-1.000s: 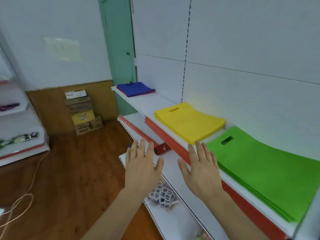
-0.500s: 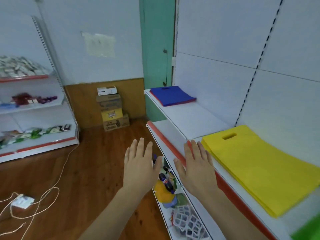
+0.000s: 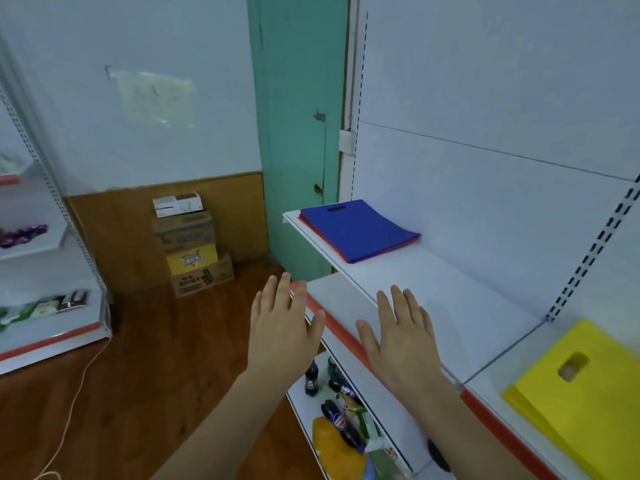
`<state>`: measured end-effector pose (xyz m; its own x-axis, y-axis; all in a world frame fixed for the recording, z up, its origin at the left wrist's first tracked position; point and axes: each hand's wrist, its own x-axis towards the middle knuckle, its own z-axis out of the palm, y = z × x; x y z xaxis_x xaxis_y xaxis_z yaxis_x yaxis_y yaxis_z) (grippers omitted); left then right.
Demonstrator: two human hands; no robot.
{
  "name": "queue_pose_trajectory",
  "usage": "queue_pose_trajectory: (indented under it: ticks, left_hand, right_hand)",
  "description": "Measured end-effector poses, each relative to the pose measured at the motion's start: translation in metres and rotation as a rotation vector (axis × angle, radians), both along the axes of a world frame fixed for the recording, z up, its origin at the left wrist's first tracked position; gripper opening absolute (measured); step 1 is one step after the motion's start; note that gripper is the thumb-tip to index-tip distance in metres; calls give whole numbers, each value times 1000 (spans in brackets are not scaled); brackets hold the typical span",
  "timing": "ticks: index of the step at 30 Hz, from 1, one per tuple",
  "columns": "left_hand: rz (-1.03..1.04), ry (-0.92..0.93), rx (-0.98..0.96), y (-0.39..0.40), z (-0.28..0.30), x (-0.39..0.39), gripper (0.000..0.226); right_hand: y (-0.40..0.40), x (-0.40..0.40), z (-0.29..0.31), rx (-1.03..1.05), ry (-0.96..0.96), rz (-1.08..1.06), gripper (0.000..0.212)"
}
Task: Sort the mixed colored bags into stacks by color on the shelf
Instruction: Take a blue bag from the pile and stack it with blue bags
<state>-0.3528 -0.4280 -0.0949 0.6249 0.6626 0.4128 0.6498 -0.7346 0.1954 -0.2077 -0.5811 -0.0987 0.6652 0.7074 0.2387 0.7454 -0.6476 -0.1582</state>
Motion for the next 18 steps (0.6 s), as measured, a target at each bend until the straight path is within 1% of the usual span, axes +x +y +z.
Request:
queue_pose_trajectory:
  ticks: [2,4,10,15,18]
  left_hand:
    - [-20,6,-16,32,-6,16,75]
    - [-38,12,-28,64,-13,37,72]
    - [-133,72,-4,156,-22,113,72]
    - [-183,112,-40,216,-10,177,71]
    - [-224,125,-72,243,-12,206,71]
  right_hand:
    - [29,15,-3,-13,6,-26,102]
    - [57,34,-6,-16,8,-43,104]
    - [140,99,-13,14,22,-94,90]
    - [197,152,-16,8,24,-147,90]
    - [218,173,-18,-4,20,-179,88]
